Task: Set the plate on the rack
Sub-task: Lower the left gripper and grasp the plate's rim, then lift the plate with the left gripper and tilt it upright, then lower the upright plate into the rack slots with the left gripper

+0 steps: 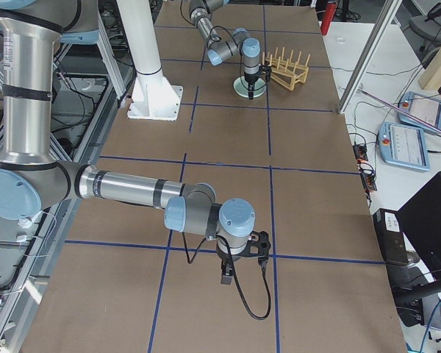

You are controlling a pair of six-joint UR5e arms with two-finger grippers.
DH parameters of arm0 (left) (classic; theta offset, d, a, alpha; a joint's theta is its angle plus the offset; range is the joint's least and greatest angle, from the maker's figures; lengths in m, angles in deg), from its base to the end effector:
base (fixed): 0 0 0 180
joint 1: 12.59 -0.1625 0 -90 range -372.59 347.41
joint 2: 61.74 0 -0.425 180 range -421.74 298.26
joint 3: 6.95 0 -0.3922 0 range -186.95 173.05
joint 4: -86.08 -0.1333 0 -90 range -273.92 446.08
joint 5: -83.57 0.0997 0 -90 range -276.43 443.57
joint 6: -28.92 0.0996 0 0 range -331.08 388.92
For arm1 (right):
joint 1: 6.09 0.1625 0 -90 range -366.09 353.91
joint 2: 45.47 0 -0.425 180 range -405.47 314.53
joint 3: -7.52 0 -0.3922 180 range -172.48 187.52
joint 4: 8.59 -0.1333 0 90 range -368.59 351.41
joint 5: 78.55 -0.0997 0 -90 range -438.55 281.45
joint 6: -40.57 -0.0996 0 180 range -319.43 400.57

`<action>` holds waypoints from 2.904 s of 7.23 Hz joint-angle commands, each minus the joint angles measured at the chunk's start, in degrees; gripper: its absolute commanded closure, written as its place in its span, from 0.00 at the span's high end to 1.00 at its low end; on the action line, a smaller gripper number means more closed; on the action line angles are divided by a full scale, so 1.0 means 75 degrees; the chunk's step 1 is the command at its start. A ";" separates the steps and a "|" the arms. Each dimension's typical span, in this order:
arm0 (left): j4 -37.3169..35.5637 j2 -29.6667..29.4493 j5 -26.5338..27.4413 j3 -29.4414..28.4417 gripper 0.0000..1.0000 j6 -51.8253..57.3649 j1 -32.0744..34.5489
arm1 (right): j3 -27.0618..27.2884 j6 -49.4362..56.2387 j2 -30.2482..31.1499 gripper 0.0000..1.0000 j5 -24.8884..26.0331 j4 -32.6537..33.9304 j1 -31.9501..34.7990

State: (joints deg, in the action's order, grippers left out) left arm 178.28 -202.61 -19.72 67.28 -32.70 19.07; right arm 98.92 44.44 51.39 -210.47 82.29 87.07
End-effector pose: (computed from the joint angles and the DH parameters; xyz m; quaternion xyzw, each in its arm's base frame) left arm 0.6133 -0.5079 0.2219 0.0640 0.3299 0.0101 0.9418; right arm 0.0904 -0.4262 0.7064 -0.0296 -0.3597 0.0140 0.9325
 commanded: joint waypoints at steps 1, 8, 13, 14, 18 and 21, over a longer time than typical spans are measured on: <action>-0.0011 0.0021 -0.0045 0.0017 0.00 -0.0022 0.0009 | 0.0000 0.0000 0.0000 1.00 0.0000 0.0000 0.0000; 0.1545 0.0966 -0.1135 0.2743 0.00 -0.3851 0.1893 | 0.0000 0.0000 0.0000 1.00 0.0000 0.0000 0.0000; 0.6575 0.2479 -0.1065 0.2994 0.00 -0.8042 0.3873 | 0.0000 0.0000 0.0000 1.00 0.0000 0.0000 0.0000; 0.6992 0.2587 -0.0740 0.2854 0.00 -0.8200 0.4015 | 0.0000 0.0000 0.0000 1.00 0.0000 0.0000 0.0000; 0.9129 0.2587 0.0947 0.1506 0.00 -0.8366 0.3481 | 0.0000 0.0000 0.0000 1.00 0.0000 0.0000 0.0000; 0.9317 0.2576 0.1009 0.1202 0.00 -0.8366 0.3174 | 0.0000 0.0000 0.0000 1.00 0.0000 0.0000 0.0000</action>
State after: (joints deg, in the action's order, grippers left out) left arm 247.89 -183.24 -12.39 77.13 -95.46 43.81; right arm 98.92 44.44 51.39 -210.47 82.29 87.07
